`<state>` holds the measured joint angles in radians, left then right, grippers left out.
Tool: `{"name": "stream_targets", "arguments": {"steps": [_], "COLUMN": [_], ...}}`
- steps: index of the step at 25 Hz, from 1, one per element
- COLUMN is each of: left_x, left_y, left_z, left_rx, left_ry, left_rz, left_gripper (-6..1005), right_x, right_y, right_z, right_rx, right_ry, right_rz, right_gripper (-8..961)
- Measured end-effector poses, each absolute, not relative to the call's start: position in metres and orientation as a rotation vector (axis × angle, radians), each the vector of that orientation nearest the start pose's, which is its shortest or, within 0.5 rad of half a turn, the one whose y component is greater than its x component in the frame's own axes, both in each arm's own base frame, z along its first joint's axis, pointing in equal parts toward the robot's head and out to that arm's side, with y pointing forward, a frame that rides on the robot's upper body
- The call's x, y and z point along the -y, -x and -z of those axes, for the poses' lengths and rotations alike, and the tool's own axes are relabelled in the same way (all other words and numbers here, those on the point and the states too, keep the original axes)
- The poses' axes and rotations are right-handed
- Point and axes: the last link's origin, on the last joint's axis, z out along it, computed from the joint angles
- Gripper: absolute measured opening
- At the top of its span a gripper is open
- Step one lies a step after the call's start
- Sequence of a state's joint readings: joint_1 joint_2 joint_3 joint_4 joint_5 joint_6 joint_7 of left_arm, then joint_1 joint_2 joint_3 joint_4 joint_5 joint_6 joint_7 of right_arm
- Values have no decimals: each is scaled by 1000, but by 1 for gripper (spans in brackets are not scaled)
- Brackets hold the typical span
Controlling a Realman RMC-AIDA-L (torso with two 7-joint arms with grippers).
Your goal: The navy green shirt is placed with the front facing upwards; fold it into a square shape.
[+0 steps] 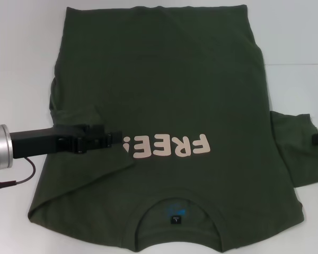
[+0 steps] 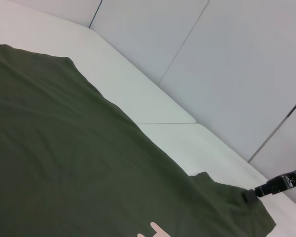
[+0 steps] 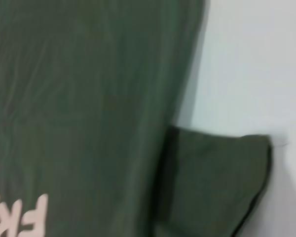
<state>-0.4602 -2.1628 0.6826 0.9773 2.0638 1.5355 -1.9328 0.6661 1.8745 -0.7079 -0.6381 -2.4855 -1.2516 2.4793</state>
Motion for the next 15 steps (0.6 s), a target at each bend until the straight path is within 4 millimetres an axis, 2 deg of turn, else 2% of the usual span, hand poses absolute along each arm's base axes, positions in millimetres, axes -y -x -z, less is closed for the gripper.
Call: {"name": "stream_targets", "arguments": {"steps": [5,15], "left_x": [-334,-336], "left_y": [254,265], "left_z": [-25,-40], "left_rx": [1158,1254], "left_ry": [2495,2383], "left_rz": [701,762], "left_gripper": [719,719], "right_x": [-397,-404], "right_y": [-336,-343], "right_z": [-88,-95], "right_rx": [-1627,-1549], "right_ry": [1943,1882], "right_rz": [-79,-31], "right_gripper": [12,27]}}
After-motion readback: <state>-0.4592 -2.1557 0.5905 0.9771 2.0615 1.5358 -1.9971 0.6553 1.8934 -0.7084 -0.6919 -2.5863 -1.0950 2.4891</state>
